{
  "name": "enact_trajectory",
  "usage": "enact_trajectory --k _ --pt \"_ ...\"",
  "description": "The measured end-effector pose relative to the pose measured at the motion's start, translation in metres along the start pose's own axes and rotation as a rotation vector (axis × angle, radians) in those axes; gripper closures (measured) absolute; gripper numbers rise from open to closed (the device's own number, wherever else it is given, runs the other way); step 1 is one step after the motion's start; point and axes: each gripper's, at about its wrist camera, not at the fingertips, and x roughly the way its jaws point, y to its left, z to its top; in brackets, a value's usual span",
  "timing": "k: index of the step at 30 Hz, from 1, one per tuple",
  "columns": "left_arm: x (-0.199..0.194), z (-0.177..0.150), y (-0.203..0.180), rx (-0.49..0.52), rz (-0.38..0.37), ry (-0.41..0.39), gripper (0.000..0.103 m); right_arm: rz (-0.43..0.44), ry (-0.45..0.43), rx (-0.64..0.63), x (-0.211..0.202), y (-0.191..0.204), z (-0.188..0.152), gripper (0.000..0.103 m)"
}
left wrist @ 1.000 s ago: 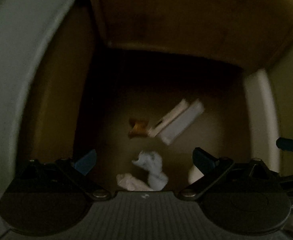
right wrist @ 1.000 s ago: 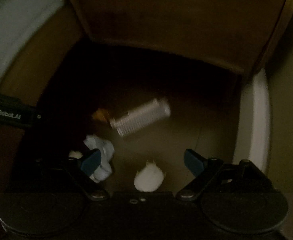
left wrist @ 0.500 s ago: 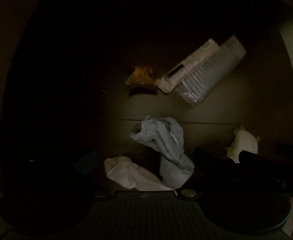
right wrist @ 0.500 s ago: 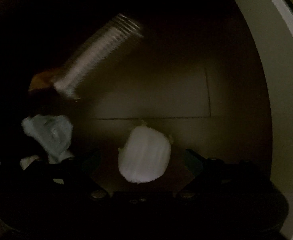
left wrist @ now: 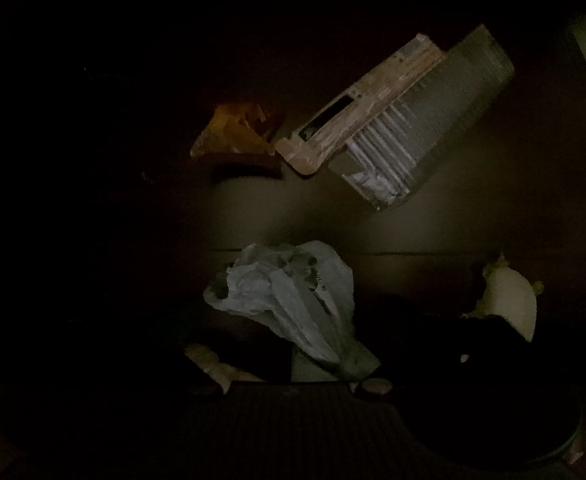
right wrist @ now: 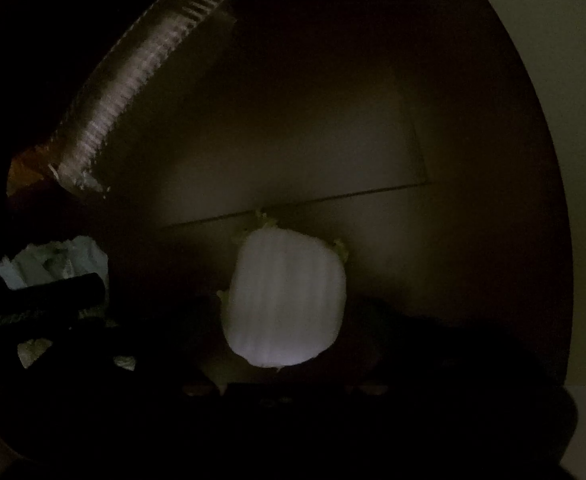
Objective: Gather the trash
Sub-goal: 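Grasp crumpled grey tissue with left tool while right grasps white tissue ball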
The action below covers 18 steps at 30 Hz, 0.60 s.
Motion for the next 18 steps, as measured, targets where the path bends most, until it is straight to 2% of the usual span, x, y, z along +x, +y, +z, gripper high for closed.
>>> enact_trajectory --k 2,3,5,6,7,8,11,13,18 --pt "0.005 0.001 0.002 -0.003 0.000 0.018 0.034 -0.006 -0.007 -0.002 0.000 0.002 -0.002 0.032" --pt "0.007 0.000 0.002 -0.013 -0.006 0.020 0.035 -0.012 -0.015 -0.007 0.000 0.003 -0.003 0.036" --pt "0.009 -0.001 0.005 -0.034 -0.022 0.026 0.049 -0.032 -0.022 -0.021 -0.001 0.008 -0.004 0.044" --pt "0.009 -0.002 0.005 -0.040 -0.024 0.028 0.051 -0.030 -0.020 -0.025 -0.001 0.010 -0.005 0.046" --pt "0.008 -0.003 0.005 -0.043 -0.028 0.025 0.060 -0.021 -0.022 -0.027 -0.002 0.010 -0.005 0.048" --pt "0.006 -0.005 0.005 -0.038 -0.038 0.022 0.079 -0.021 -0.026 -0.031 -0.003 0.009 -0.006 0.049" --pt "-0.001 -0.010 0.001 -0.010 -0.015 0.004 0.081 -0.031 -0.042 -0.054 -0.011 0.007 -0.007 0.051" --pt "-0.009 -0.013 0.001 -0.023 -0.028 0.001 0.082 -0.026 -0.058 -0.057 -0.024 0.008 -0.008 0.051" --pt "-0.054 -0.019 0.002 -0.026 -0.028 -0.041 0.082 -0.017 -0.107 -0.099 -0.081 0.010 -0.008 0.051"
